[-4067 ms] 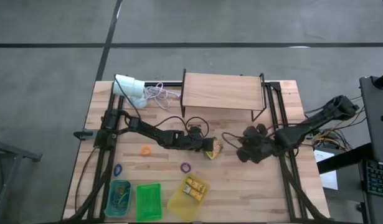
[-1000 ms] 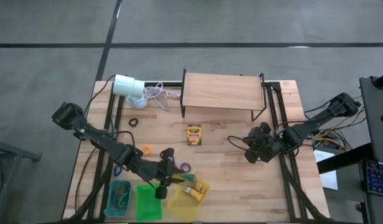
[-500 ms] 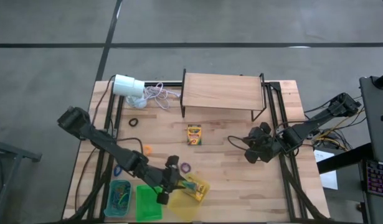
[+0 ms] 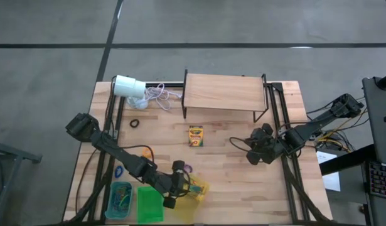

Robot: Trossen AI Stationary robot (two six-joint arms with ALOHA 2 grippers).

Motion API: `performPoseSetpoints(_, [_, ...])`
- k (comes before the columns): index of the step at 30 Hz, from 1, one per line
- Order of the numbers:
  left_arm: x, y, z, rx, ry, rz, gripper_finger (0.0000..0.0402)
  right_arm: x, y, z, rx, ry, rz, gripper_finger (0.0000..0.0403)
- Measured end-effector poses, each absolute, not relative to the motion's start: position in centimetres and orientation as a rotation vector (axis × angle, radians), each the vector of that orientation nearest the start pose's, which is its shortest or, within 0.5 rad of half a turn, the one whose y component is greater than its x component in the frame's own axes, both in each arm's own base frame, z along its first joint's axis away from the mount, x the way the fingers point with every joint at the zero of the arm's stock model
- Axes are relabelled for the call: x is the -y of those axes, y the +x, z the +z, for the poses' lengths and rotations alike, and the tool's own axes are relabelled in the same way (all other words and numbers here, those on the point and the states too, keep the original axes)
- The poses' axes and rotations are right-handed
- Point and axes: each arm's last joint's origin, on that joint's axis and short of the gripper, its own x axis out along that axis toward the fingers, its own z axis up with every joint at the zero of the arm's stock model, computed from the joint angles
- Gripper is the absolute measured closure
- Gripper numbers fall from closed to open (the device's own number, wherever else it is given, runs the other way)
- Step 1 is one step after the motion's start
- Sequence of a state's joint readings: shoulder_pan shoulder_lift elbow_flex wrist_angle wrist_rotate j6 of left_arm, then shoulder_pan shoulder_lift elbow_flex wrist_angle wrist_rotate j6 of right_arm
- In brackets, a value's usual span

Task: Pick & Place Office Desk Supplies
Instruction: Put the crayon box into the yellow bin

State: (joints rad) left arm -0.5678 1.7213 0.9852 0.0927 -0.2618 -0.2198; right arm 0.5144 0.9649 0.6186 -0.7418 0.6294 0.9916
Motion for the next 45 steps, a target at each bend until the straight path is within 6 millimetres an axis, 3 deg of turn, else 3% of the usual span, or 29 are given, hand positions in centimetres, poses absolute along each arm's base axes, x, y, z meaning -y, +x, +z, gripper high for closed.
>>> performPoseSetpoints(10, [19.1,31.2,18.7,-0.55,0.018,-0.26,0.028,-6.5,15.0,21.3,-0.748,0.332,-0.521,0.0351])
performPoseSetpoints(16, [19.6,32.0,20.4,-0.5,0.004,-0.27,0.028,-6.5,15.0,21.3,-0.748,0.332,-0.521,0.0351])
performPoseSetpoints(21, [19.7,32.0,20.5,-0.517,0.053,-0.278,0.028,-6.5,15.0,21.3,-0.748,0.333,-0.521,0.0351])
performPoseSetpoints(26, [19.8,32.1,20.0,-0.535,0.017,-0.268,0.028,-6.5,15.0,21.3,-0.748,0.335,-0.522,0.0351])
performPoseSetpoints(35, [20.4,32.5,17.2,-0.624,0.027,-0.263,0.028,-6.6,15.1,21.3,-0.742,0.339,-0.517,0.0351])
performPoseSetpoints(45, [20.4,32.5,17.3,-0.619,0.035,-0.234,0.0258,-6.6,15.1,21.4,-0.734,0.346,-0.514,0.0351])
